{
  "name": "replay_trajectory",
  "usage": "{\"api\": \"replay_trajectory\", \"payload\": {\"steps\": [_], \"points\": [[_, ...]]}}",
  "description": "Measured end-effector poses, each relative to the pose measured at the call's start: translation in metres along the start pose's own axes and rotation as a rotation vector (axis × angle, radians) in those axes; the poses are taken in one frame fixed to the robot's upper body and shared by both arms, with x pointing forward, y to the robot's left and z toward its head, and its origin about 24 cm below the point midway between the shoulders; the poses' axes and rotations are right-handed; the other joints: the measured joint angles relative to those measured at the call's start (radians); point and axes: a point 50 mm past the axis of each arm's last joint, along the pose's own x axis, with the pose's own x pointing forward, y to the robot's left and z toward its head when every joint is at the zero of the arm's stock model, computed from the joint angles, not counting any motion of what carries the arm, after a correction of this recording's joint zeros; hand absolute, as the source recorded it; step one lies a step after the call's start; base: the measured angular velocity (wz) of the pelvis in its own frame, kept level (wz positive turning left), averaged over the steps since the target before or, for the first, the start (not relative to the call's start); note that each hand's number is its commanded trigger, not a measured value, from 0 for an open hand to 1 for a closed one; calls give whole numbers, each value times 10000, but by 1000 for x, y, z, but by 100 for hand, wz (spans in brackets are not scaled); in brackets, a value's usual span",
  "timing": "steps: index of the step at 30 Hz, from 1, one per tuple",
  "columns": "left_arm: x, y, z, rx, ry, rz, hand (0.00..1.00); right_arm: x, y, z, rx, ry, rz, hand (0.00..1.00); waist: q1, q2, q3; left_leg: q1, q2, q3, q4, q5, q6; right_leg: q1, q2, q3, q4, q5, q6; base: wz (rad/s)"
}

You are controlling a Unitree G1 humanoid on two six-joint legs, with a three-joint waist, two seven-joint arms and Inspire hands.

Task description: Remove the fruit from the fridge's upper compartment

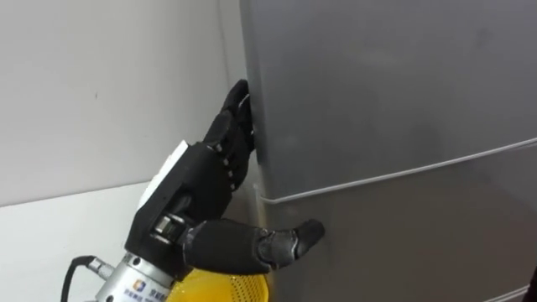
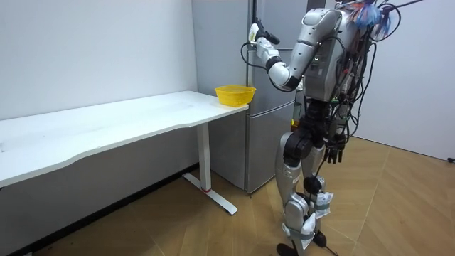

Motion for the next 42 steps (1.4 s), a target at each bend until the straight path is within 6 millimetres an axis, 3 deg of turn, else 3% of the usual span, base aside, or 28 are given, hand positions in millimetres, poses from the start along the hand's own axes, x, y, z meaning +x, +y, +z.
{"api": "replay_trajectory", "payload": {"steps": [1,14,20,26,36,42], "points": [[0,1,0,5,-24,142,0,0,0,0,-1,-1,29,0,0,-4,-1,1,-1,0,1,0,0,-5,-5,0,-1,0,1,0],[0,-1,1,-58,-77,84,0,0,0,1,-48,106,230,0,11,-72,-24,-22,-13,-1,17,0,0,-32,-16,-10,-9,-6,24,0],[2,-14,-3,-274,90,-793,0,0,0,0,-45,143,233,0,-28,-62,-56,-13,-8,1,32,0,0,-39,-13,6,-1,-5,22,-1],[2,-15,-3,-303,102,-826,0,0,0,-1,-145,182,216,0,-19,-78,-61,-12,0,3,36,0,0,-37,-14,1,-2,-2,17,0],[1,-17,-2,-1251,7,-1095,0,0,-3,2,-116,60,35,0,-38,-85,-75,-187,-12,3,125,0,0,-109,-37,-10,-7,35,39,0],[2,-17,-2,-1341,-2,-1120,0,0,-6,3,-65,-8,-26,0,-44,-80,-78,-185,-10,219,125,0,0,-124,-43,26,-10,42,50,0]]}}
